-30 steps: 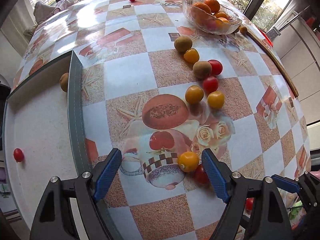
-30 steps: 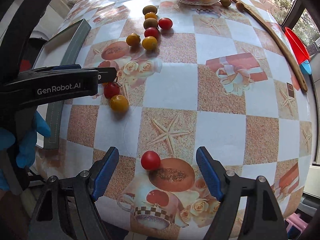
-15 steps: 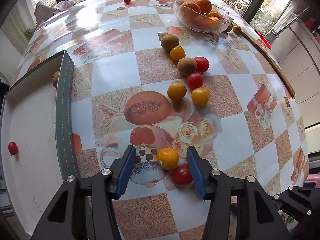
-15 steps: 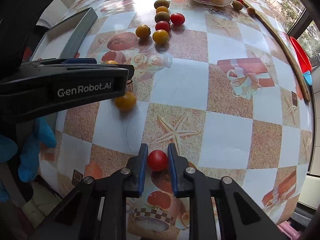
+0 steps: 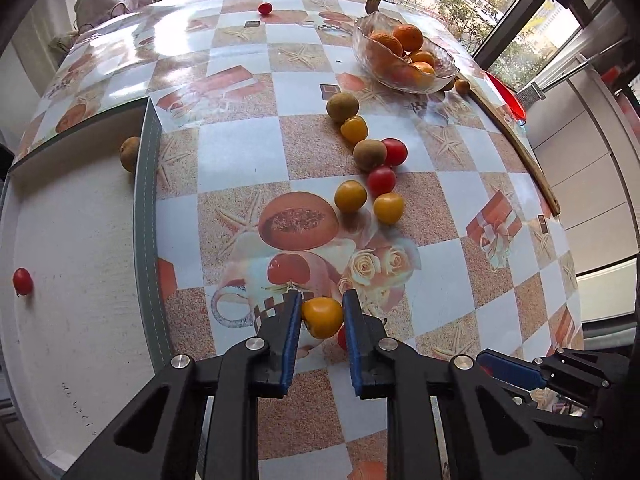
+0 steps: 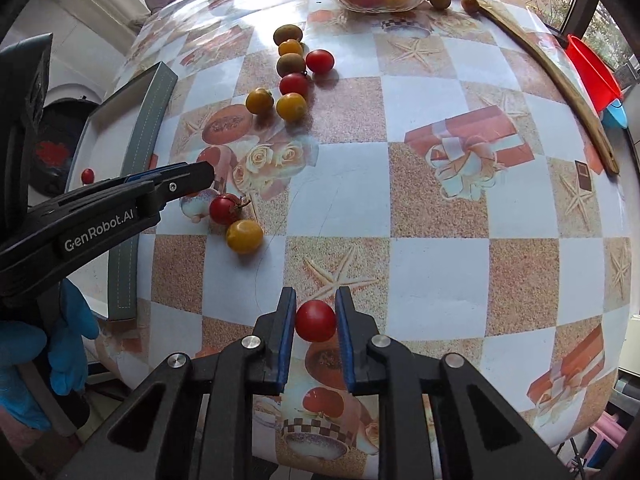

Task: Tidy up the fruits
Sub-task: 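Carry both tomatoes into the white tray and open both tools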

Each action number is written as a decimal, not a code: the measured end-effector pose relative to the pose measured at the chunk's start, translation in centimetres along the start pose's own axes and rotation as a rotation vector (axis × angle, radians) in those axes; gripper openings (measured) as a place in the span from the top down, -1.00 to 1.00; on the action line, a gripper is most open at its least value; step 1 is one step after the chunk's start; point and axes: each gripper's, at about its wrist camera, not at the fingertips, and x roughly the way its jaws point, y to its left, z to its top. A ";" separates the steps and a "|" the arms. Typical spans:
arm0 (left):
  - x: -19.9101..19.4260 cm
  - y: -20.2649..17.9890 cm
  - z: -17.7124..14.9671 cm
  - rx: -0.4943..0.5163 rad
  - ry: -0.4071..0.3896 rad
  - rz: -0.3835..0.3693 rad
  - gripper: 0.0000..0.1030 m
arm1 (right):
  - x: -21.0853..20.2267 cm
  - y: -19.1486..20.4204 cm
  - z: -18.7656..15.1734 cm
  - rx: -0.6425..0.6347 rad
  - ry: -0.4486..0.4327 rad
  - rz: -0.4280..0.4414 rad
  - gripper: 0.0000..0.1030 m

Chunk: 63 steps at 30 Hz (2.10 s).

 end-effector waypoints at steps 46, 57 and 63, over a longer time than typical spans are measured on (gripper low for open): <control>-5.3 20.8 -5.7 -0.340 -0.101 0.291 0.56 | 7.6 24.7 15.7 -0.355 0.000 0.159 0.57; -4.6 20.4 -5.9 -0.310 -0.088 0.312 0.56 | 11.3 25.8 15.6 -0.371 0.035 0.095 0.57; -4.3 20.0 -5.6 -0.287 -0.066 0.335 0.55 | 11.3 26.3 15.3 -0.415 0.028 0.074 0.56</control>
